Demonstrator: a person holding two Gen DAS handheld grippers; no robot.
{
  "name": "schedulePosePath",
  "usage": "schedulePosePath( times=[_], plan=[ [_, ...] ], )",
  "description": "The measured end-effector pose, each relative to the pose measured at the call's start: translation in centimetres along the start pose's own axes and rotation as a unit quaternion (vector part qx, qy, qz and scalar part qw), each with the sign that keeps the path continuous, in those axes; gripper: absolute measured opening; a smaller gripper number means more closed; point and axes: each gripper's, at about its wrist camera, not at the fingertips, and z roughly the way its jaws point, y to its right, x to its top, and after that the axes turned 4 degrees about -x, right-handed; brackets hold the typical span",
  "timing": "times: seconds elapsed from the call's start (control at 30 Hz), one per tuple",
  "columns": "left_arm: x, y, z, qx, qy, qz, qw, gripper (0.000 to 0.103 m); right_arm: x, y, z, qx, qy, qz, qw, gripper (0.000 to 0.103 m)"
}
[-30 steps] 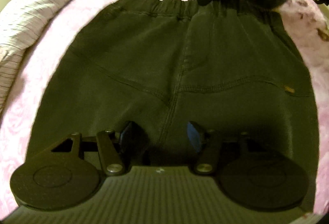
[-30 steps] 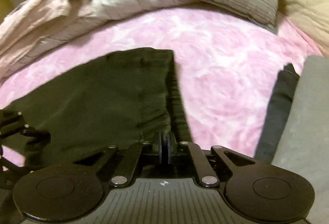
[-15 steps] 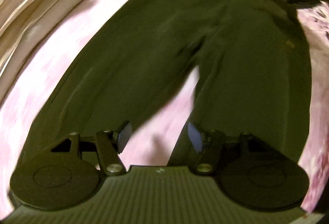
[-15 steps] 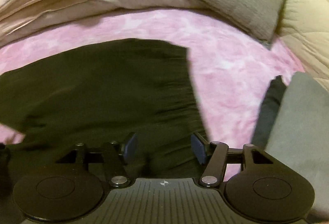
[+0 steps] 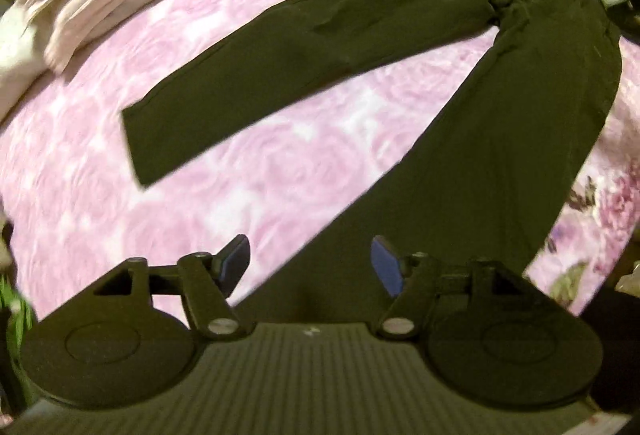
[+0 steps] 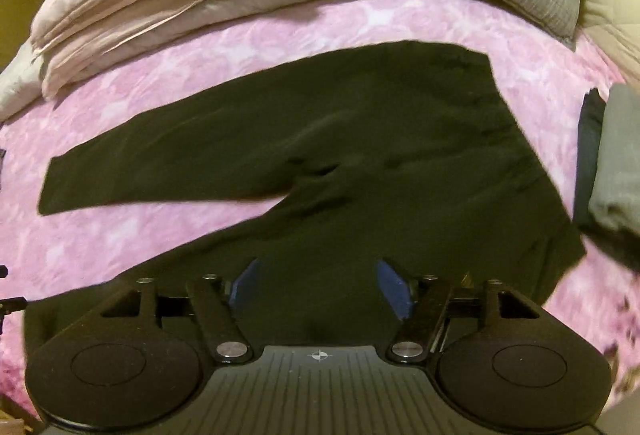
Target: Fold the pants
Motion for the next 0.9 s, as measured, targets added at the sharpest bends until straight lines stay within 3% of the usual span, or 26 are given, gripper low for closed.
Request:
schedulePosePath(
  times=[0.17,0.33,0.73,0.9],
  plan=[
    [-2.7,-0.6,-3.0,-0.012,0.010,-0.037,0.9992,0.072,-1.1,-3.4,-2.5,-0.005,-0.032,-0.018,0.999,0.071],
    [-3.1,1.6,-5.7,0.000,0.039,-0.061,0.9974,0.082,-1.8,-4.6,-3.9,-0.013,-0.044,-0.050,0.998,0.072],
    [-3.4,9.9,-8.4,0.043,0.045,-0.134,0.9890,0.102,-3.2,-0.8,-5.3,0.034,-0.042,-0.145,0.988,0.072],
    [-3.7,11.5,-8.7,0.045,0.028,-0.161,0.9855,0.102,-4.1,0.9,-5.7,0.038,-0.041,-0.162,0.985,0.072]
  ],
)
